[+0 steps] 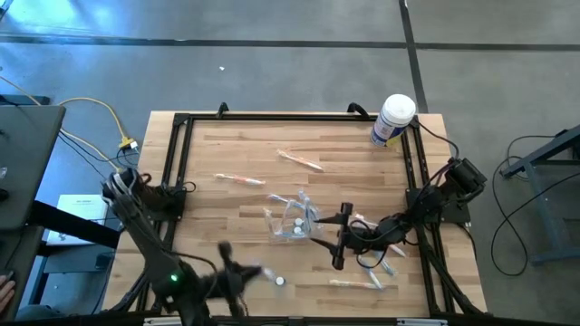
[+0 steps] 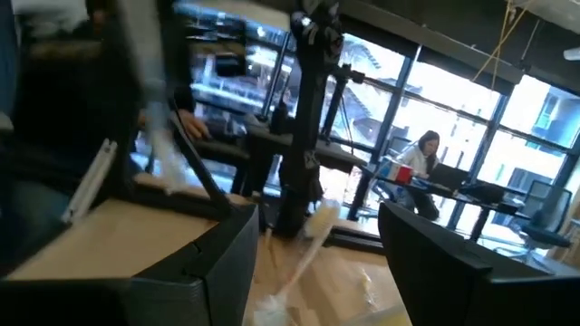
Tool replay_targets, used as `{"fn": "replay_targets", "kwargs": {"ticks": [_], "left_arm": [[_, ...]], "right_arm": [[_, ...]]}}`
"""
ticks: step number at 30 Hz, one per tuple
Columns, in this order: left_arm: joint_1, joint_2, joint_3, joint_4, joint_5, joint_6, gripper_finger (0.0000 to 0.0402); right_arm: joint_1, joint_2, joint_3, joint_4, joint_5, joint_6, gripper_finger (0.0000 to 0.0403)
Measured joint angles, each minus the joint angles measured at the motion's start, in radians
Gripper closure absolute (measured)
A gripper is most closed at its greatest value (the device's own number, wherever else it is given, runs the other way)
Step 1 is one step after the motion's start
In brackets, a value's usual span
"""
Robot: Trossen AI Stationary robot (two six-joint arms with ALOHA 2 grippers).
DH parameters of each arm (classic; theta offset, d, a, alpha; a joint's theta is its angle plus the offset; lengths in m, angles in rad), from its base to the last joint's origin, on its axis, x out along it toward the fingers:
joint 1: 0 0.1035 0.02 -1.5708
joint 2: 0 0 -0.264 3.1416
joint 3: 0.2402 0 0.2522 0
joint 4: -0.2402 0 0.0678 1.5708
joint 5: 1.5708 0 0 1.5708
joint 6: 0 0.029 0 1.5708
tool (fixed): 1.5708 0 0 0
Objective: Pick & Place toothbrushing station
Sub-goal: Put the blue toothbrush into the transparent organizer
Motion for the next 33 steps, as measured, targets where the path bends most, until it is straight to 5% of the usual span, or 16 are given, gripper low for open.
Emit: {"fn": "replay_targets", "kwargs": {"ticks": [6,11,19,33], "left_arm": [[0.000,0.170,0.001,0.737,-0.030,1.206,0.0398],[0.020,0.316,0.001,1.010,-0.053,1.949,0.0398],[0.098,0.363,0.000,1.053,0.080,2.310,0.0398],[0.181,0.362,0.001,1.105,0.109,2.400,0.0398]], "right_arm": [[0.030,-0.020,0.000,0.028,-0.094,0.125,0.0182],[0.027,-0.044,0.001,-0.016,-0.278,0.378,0.0182],[-0.058,-0.064,0.001,-0.077,-0.626,0.847,0.0182],[-0.065,-0.064,0.021,-0.170,-0.646,0.852,0.0182]]}}
